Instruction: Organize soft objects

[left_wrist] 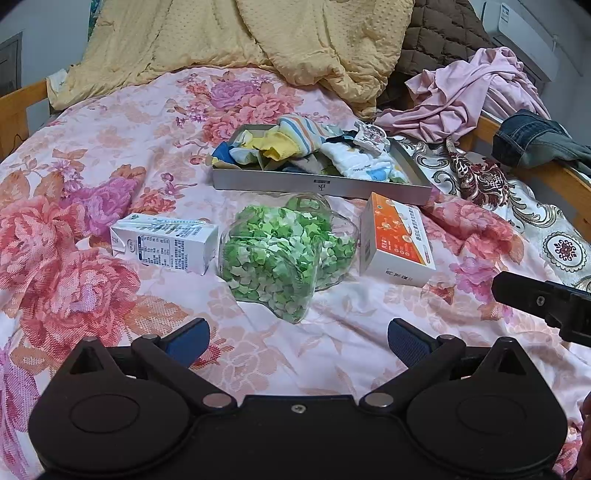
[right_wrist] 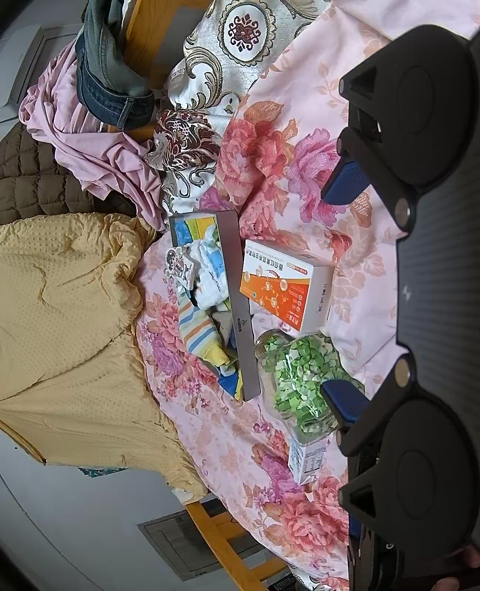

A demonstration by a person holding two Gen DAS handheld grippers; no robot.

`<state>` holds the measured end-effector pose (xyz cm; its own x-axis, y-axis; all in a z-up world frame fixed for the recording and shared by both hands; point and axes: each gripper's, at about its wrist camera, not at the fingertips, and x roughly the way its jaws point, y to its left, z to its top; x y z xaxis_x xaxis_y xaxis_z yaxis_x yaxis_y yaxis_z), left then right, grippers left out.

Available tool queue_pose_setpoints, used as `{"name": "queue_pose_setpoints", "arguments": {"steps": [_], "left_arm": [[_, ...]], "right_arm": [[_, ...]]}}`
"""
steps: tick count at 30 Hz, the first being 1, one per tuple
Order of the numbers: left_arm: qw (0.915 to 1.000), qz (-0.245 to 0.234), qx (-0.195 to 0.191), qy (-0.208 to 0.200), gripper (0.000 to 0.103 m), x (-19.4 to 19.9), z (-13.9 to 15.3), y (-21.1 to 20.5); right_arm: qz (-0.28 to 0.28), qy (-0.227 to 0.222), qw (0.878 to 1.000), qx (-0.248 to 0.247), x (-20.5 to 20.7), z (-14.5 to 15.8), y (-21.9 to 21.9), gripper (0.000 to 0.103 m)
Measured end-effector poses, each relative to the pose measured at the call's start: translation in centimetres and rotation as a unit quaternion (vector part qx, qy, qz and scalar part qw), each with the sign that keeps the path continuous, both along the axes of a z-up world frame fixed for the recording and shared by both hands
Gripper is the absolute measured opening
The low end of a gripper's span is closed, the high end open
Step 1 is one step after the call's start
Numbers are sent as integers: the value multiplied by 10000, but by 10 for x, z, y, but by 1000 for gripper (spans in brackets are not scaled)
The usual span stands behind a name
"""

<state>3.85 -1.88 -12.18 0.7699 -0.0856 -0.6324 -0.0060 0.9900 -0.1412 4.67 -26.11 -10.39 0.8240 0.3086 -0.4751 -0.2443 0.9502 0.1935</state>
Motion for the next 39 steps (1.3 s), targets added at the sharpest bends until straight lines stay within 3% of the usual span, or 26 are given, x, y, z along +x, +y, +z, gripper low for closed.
{"name": "queue_pose_setpoints", "arguments": {"steps": [39], "left_arm": [[10000, 8, 27, 6, 102, 1, 1, 0]], "right_arm": [[-45, -2, 10000, 44, 0, 1, -2, 102]]}}
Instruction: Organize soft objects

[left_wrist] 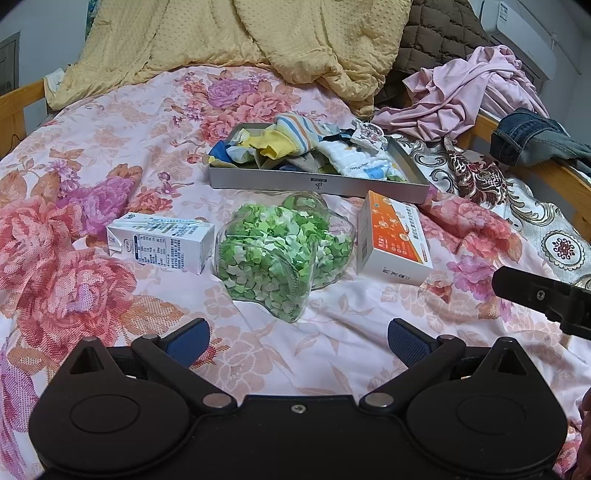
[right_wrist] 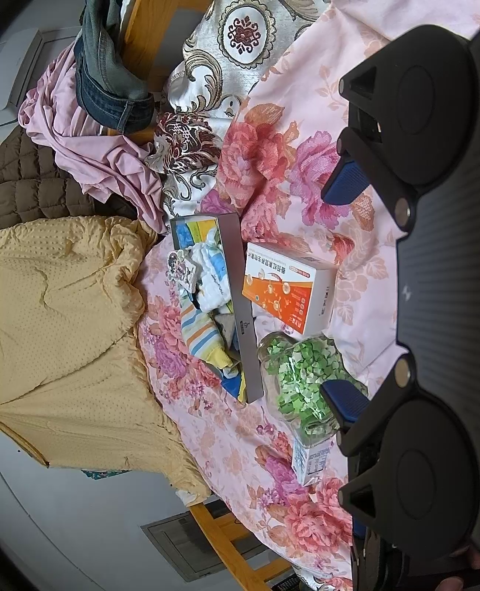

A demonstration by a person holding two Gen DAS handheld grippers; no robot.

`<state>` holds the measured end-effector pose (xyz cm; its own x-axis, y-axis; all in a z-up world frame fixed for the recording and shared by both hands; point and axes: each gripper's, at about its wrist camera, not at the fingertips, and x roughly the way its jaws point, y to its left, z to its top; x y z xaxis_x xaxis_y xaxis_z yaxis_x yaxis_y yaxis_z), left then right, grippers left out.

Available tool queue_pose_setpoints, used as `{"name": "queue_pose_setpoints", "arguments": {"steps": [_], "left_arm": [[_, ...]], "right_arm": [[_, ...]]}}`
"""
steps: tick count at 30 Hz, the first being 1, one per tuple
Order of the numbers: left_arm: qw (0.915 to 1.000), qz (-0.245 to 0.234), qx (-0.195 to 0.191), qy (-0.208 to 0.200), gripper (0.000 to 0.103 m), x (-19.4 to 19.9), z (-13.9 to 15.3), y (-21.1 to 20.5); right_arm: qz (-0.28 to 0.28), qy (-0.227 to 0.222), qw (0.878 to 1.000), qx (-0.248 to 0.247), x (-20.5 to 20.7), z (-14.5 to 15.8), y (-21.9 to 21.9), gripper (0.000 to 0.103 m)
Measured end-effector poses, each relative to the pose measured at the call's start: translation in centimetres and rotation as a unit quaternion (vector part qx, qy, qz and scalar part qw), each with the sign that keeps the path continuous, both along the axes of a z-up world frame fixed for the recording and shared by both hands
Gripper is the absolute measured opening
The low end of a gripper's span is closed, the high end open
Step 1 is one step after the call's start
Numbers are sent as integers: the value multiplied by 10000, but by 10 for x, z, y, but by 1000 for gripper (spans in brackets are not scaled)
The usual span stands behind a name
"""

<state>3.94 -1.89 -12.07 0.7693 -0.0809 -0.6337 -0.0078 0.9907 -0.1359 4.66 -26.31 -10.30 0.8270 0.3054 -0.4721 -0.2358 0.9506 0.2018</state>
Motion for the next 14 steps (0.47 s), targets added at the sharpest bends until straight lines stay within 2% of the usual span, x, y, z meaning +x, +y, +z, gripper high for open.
{"name": "queue_pose_setpoints", "arguments": {"steps": [2, 5, 11, 14], "left_arm": [[9999, 19, 117, -10, 102, -1, 0, -4], [10000, -2, 36, -41, 102, -2, 0, -6], [9980, -66, -203, -593, 102, -12, 15, -3], [9972, -21, -330, -675, 102, -12, 16, 0]], "right_arm": [[-4, -5, 10000, 3, 0, 0, -1, 102], [-22, -13, 10000, 13, 1, 1, -2, 102], [-122, -7, 9999, 50, 3, 1, -6, 102], [-150, 8, 9999, 59, 3, 0, -7, 102]]}}
